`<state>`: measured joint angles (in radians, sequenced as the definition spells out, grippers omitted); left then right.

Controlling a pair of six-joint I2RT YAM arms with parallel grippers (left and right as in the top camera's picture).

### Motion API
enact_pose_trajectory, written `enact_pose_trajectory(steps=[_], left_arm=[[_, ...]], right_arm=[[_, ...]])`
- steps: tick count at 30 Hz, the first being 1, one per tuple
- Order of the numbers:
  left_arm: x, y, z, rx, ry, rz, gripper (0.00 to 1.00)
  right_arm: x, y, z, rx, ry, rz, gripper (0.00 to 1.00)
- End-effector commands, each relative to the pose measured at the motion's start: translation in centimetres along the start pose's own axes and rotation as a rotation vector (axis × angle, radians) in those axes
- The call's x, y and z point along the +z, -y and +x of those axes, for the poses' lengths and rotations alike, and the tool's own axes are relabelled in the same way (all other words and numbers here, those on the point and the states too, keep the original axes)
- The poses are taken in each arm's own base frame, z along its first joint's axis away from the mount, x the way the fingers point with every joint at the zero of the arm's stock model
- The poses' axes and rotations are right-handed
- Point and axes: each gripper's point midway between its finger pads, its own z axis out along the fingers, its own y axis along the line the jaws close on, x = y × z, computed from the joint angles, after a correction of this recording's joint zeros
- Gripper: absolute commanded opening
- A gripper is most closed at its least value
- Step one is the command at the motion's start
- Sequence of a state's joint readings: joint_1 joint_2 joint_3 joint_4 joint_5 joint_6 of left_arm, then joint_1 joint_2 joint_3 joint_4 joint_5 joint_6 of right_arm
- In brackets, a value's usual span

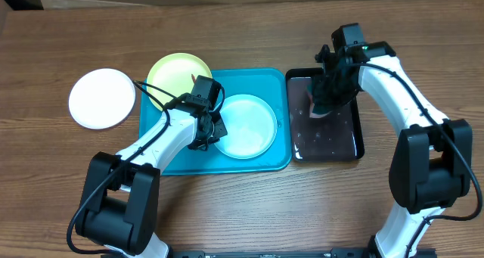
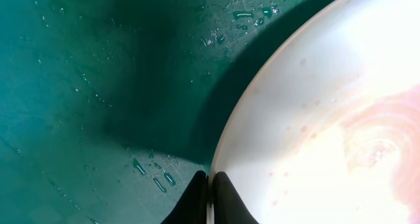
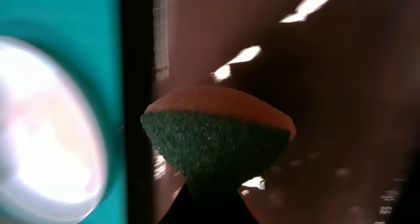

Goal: Clean dirty plates on tray and stack at the side

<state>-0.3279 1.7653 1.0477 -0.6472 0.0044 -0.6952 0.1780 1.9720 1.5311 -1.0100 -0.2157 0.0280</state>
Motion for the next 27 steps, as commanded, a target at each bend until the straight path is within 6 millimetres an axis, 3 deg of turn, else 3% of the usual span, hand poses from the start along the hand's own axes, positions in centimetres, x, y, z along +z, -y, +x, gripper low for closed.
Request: enact_pose_trajectory(steps=[1,5,8,10,12,18,20,25,26,27], left_arm=[[-0.4,0.5,0.2,0.030,0.002,0.023,0.08],[-0.4,0.4,0.2,0.030,0.004,0.022,0.09],[-0.4,0.4,0.2,0.030,0.006,0.021,0.09],[-0.4,0.4,0.2,0.030,0.005,0.021,0.12],[-0.4,0.4,0.2,0.030,0.004,0.020,0.22],[-0.3,0.2,0.4,0.029,-0.001,0.015,0.21],[-0.1,0.1,0.6,0.025,-0.004,0.013,0.21],[0.7,-0.4,1.2,0.025,-0.007,0.012,0.20],[0.8,-0.4,1.3,0.025,-0.007,0.015,0.19],[0.9,-0.5,1.3,0.025,-0.007,0.015,0.19]], right_arm=[[0.3,2.7,-0.1,0.069,0.041,0.158,0.04],[1.3,2.9,-0.1,0.066,0.057,0.155,0.08],[1.6,3.0,0.2,0.066,0.052,0.155,0.41],[1.6,3.0,0.1,0.067,0.054,0.156,0.54],[0.9,3.0,-0.4,0.070,0.064,0.154,0.57],[-3.3,3.8,-2.7,0.155,0.109,0.157,0.61],[-4.5,5.1,-3.4,0.218,0.137,0.159,0.68],[-5.3,9.0,-3.1,0.323,0.142,0.177,0.70],[-5.5,9.9,-3.0,0.341,0.144,0.182,0.78],[-5.6,10.5,-2.9,0.356,0.146,0.184,0.98]])
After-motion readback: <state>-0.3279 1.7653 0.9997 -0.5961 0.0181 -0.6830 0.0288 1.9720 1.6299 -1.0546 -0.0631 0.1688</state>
